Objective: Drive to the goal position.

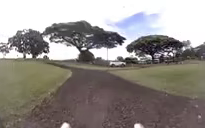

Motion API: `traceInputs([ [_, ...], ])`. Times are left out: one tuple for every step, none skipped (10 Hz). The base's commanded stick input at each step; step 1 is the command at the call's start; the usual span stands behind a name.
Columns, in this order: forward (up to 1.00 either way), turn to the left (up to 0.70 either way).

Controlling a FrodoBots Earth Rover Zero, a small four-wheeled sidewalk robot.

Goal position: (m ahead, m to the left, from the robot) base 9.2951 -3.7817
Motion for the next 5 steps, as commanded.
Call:
traceInputs([
  [0.70,0.00],
  [0.70,0.00],
  [0.70,0.00],
  [0.70,0.00],
  [0.70,0.00],
])
